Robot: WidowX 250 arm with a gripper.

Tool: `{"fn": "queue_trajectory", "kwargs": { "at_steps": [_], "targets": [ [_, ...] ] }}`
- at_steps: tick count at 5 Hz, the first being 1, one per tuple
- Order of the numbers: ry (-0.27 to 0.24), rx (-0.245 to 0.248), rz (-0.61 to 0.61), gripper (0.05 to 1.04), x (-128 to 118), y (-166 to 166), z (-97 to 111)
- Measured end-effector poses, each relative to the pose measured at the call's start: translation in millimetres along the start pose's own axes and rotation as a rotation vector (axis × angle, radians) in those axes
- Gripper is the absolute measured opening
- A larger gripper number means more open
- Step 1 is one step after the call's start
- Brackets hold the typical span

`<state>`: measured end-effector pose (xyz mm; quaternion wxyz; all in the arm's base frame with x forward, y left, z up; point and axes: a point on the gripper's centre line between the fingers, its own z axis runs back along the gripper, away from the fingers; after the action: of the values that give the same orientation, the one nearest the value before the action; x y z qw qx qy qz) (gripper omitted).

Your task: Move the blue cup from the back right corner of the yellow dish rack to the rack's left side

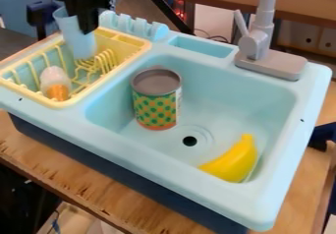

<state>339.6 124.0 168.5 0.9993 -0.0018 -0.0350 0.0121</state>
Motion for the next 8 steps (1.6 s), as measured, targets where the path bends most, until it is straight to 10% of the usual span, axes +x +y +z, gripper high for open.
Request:
{"fn": "queue_trajectory", "kwargs": {
  "at_steps": [3,6,8],
  "targets": [
    [0.008,0.0,0.017,0.116,8.3,3.8,-12.6],
    [-0.02,-0.065,0.075,0.888,10.7,1.5,-12.2],
    [-0.088,-0.062,0.086,1.008,5.4,-4.5,17.3]
  ]
}}
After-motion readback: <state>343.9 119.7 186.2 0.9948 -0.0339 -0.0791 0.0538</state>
